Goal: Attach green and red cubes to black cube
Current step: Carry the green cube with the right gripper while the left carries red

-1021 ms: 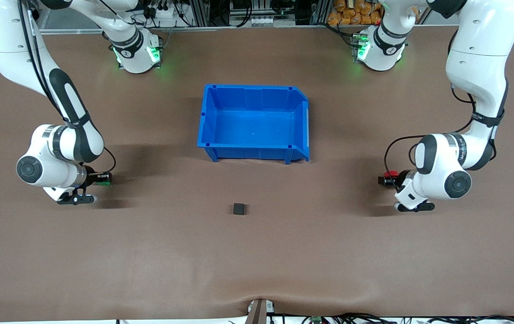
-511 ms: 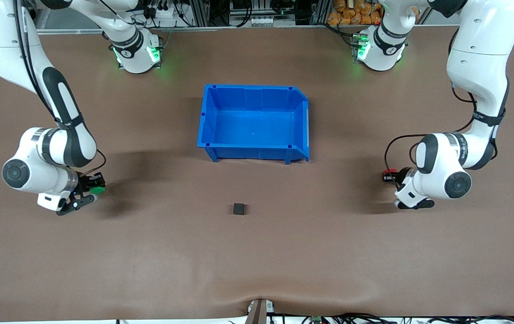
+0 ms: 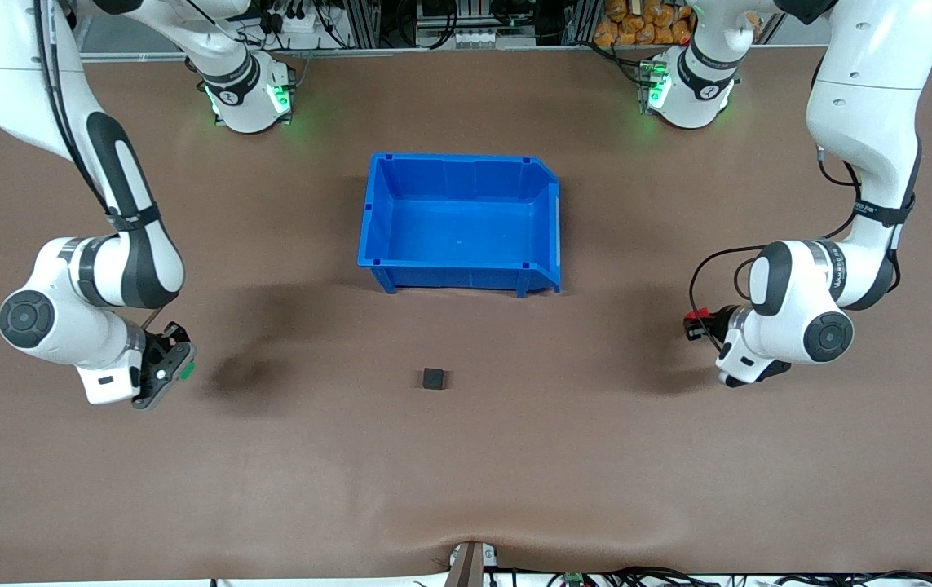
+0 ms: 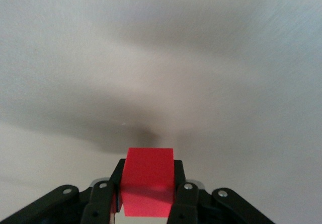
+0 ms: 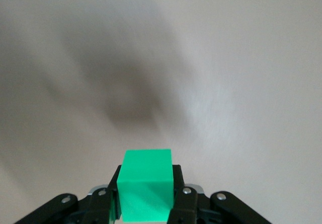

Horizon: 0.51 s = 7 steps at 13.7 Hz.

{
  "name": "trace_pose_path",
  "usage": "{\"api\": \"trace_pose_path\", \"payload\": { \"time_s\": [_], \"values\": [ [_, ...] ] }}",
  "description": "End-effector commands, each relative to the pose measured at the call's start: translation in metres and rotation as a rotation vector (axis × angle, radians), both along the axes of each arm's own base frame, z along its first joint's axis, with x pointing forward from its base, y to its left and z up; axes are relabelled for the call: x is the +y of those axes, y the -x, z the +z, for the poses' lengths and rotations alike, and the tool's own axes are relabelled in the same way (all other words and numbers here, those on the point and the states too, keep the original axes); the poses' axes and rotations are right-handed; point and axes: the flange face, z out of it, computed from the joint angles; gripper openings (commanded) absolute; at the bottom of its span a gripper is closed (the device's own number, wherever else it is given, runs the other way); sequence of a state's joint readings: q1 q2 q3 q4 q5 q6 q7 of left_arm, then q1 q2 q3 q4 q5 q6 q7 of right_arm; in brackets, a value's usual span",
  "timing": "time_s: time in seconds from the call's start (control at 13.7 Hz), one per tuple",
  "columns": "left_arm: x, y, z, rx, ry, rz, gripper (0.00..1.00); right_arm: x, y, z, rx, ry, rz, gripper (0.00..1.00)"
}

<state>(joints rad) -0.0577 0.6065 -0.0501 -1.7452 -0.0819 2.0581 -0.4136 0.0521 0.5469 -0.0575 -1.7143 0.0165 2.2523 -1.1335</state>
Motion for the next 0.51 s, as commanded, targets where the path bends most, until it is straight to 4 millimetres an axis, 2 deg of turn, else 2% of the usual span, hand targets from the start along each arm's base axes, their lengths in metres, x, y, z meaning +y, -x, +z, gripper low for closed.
{"api": "trace_pose_path", "payload": {
  "time_s": [0.0, 0.15, 0.29, 0.44],
  "values": [
    [-0.021, -0.031, 0.028, -0.042, 0.005, 0.21, 0.0, 0.037, -0.016, 0.026, -0.043, 0.001, 0.23, 0.0],
    [-0.039, -0.048, 0.04, -0.054, 0.026, 0.339, 0.0, 0.077, -0.022, 0.037, -0.072, 0.004, 0.378, 0.0],
    [-0.057, -0.054, 0.042, -0.051, 0.022, 0.42, 0.0, 0.113, -0.028, 0.044, -0.096, 0.007, 0.492, 0.0],
    [-0.079, -0.054, 0.039, -0.021, 0.026, 0.539, 0.0, 0.148, -0.031, 0.04, -0.103, 0.009, 0.565, 0.0]
  ]
}}
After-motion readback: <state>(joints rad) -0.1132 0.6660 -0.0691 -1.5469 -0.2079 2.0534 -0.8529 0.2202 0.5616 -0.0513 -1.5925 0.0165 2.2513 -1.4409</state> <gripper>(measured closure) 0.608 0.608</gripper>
